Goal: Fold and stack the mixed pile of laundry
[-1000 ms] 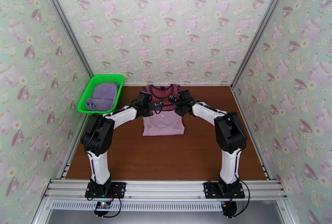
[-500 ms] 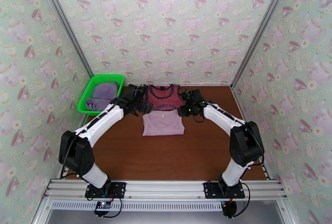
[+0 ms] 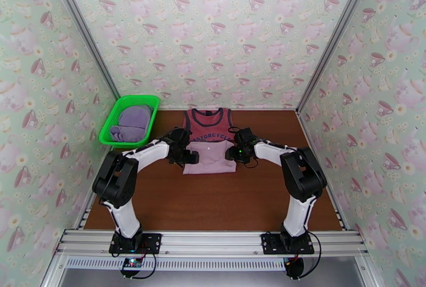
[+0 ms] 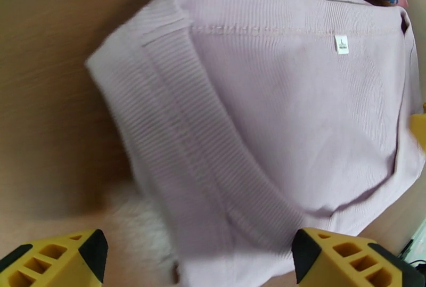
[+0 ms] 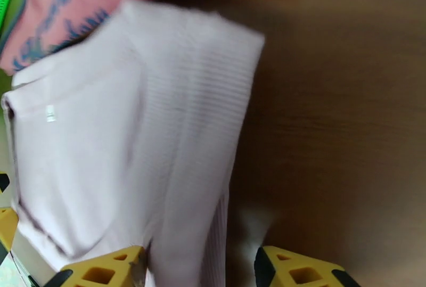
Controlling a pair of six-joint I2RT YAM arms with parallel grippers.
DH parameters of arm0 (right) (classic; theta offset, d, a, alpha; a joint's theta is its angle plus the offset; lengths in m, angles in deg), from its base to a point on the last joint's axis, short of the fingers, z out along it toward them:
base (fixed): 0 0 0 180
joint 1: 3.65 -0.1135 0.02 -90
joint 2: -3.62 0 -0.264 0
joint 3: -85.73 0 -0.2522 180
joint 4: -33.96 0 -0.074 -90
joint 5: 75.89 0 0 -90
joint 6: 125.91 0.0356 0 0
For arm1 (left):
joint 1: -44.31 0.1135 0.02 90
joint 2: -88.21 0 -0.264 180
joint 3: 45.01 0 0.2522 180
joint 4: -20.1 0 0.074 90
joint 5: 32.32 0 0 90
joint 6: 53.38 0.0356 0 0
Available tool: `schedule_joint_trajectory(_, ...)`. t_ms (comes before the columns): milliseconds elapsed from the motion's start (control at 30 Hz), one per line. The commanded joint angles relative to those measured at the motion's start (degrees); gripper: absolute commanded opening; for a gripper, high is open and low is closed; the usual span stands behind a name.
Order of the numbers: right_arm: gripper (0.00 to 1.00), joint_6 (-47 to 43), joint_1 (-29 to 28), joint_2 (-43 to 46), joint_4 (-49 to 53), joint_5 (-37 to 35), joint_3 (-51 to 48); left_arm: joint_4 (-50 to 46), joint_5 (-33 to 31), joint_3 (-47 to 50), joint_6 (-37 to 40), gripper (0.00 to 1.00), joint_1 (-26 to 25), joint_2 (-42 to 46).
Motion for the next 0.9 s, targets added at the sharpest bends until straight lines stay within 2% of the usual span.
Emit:
schedule_joint_trajectory(0,0.56,2.50,-1.51,-4.13,-3.82,2.55,-0.05,3.02,3.72,-1.06,-1.02,0.92,-0.33,-2.94)
schedule_joint_trajectory(167,0.52,3.22,-1.87,-5.90,-5.32,2.59,-0.59,5.48,4.76,-2.03,-1.51,0.84,-1.83,-6.77)
schedule_joint_trajectory(267,0.42,3.62,-1.95,-6.26,-6.24,3.13,-1.55,7.59,4.76,-2.02,-2.39,0.73,-2.74,-7.96)
schedule_joint_trajectory(433,0.21,3.80,-2.18,-5.97,-7.10,4.05,-2.51,8.74,4.76,-1.63,-3.30,0.41,-3.39,-7.90)
schedule_joint_trajectory(500,0.09,3.37,-2.13,-5.25,-6.38,3.72,-2.38,8.43,4.70,-1.25,-3.31,0.21,-3.44,-6.99)
schedule_joint_trajectory(533,0.06,2.94,-2.13,-4.74,-5.57,3.44,-2.23,8.22,4.29,-1.11,-3.24,0.16,-3.46,-6.40)
schedule_joint_trajectory(600,0.00,1.91,-2.13,-3.25,-3.14,2.38,-1.07,7.48,2.75,-0.52,-2.89,0.12,-3.44,-4.30)
schedule_joint_trajectory(867,0.00,-3.74,-2.12,6.84,10.04,-2.86,7.71,-0.31,-4.74,-2.25,-2.55,0.04,-3.43,8.20)
